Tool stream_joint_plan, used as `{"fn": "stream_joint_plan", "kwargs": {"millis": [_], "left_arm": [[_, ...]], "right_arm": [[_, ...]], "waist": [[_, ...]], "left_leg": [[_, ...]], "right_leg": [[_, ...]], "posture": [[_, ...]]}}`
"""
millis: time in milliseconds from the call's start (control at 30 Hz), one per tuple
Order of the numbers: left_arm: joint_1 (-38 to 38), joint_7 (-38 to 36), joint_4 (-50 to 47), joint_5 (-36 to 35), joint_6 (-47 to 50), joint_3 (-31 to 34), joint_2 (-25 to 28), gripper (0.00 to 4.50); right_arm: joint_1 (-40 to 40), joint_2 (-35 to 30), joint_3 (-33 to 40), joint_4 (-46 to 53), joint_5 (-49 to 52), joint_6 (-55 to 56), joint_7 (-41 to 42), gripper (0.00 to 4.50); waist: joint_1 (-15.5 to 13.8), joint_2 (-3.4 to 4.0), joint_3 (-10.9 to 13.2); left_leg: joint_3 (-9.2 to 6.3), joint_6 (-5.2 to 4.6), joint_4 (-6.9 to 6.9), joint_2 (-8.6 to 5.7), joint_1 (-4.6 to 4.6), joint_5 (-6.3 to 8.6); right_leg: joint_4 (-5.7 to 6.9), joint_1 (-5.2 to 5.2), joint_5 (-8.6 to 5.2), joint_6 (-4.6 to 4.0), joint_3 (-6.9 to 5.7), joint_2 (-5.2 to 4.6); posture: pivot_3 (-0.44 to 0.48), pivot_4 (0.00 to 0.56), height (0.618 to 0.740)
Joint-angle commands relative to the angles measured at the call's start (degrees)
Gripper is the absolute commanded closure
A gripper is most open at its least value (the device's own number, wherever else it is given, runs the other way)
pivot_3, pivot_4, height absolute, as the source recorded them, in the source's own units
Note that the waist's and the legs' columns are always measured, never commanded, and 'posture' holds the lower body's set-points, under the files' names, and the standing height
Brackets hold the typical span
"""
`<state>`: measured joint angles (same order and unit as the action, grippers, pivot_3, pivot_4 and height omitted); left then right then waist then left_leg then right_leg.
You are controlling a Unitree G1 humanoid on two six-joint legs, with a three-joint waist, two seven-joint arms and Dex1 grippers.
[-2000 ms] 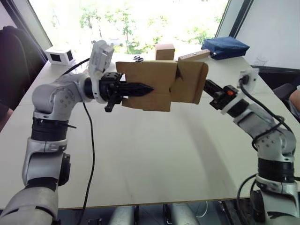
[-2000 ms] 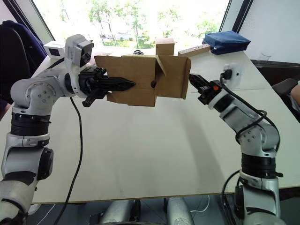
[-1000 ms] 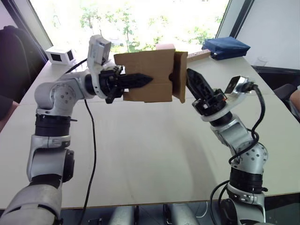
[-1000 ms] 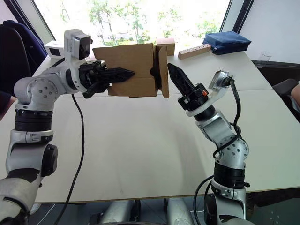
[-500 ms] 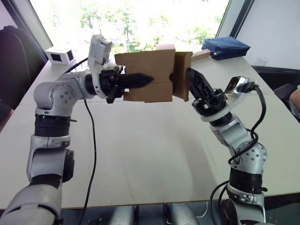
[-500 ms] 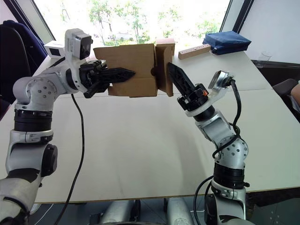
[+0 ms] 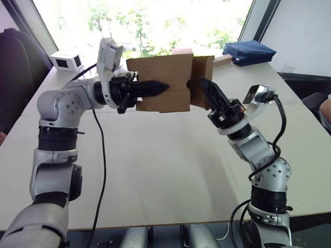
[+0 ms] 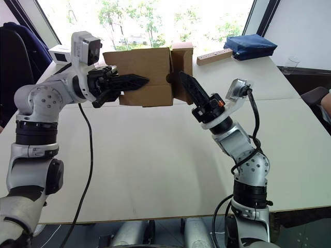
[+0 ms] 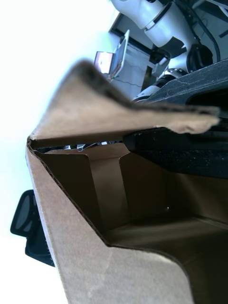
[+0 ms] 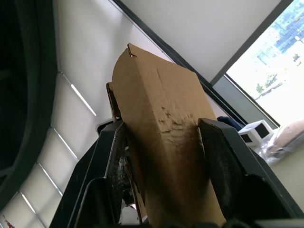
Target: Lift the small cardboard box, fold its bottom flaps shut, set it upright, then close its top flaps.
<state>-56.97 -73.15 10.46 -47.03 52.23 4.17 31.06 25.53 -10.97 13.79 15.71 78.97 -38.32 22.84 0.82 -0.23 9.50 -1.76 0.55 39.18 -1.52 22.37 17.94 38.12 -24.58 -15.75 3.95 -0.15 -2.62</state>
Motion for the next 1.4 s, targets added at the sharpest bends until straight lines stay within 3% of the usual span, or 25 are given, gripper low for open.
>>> {"fn": "stream_joint_plan", "kwargs": {"millis": [33,233,333,467,900,1067,1400], "left_arm": [[-0.75,0.16,-0.94,-1.29,-0.50,1.96,0.03,4.50],[-0.80,0.17,-0.59,-1.11,-0.65,1.97,-0.17,4.50],[-0.76,0.15,-0.60,-1.10,-0.69,1.96,-0.23,4.50],[-0.69,0.19,-0.66,-1.13,-0.68,2.07,-0.17,4.50],[-0.66,0.28,-1.26,-1.68,-0.32,2.29,-0.23,4.50],[-0.58,0.45,-1.40,-1.90,-0.22,2.39,-0.17,4.50],[-0.45,0.74,-1.42,-2.09,-0.16,2.30,-0.01,4.50]], "right_arm": [[1.02,-0.05,-1.36,4.40,1.34,-0.22,1.05,2.00],[1.07,-1.02,-2.01,4.49,-0.20,0.18,1.56,2.00],[1.00,-1.21,-2.06,4.20,-0.33,0.42,1.60,1.39],[1.13,-1.04,-1.74,3.67,-0.43,0.85,1.11,0.02],[1.66,0.84,-0.52,1.72,0.49,2.64,-0.02,0.02],[1.58,1.75,-0.45,1.94,1.62,2.73,0.15,1.44],[0.82,1.24,-1.24,2.93,2.48,1.80,0.86,1.44]], "waist": [[0.01,0.00,0.00],[-0.04,0.00,0.00],[-0.02,0.00,0.00],[-0.01,0.00,0.00],[0.00,0.00,0.00],[-0.01,0.00,0.00],[0.00,0.00,0.00]], "left_leg": [[0.00,0.00,0.00,0.00,0.00,0.00],[0.00,0.00,0.00,0.00,0.00,0.00],[0.00,0.00,0.00,0.00,0.00,0.00],[0.00,0.00,0.00,0.00,0.00,0.00],[0.00,0.00,0.00,0.00,0.00,0.00],[0.00,0.00,0.00,0.00,0.00,0.00],[0.00,0.00,0.00,0.00,0.00,0.00]], "right_leg": [[0.00,0.00,0.00,0.00,0.00,0.00],[0.00,0.00,0.00,0.00,0.00,0.00],[0.00,0.00,0.00,0.00,0.00,0.00],[0.00,0.00,0.00,0.00,0.00,0.00],[0.00,0.00,0.00,0.00,0.00,0.00],[0.00,0.00,0.00,0.00,0.00,0.00],[0.00,0.00,0.00,0.00,0.00,0.00]], "posture": [[0.000,0.150,0.740],[0.000,0.150,0.740],[0.000,0.150,0.740],[0.000,0.150,0.740],[0.000,0.150,0.740],[0.000,0.150,0.740],[0.000,0.150,0.740]]}}
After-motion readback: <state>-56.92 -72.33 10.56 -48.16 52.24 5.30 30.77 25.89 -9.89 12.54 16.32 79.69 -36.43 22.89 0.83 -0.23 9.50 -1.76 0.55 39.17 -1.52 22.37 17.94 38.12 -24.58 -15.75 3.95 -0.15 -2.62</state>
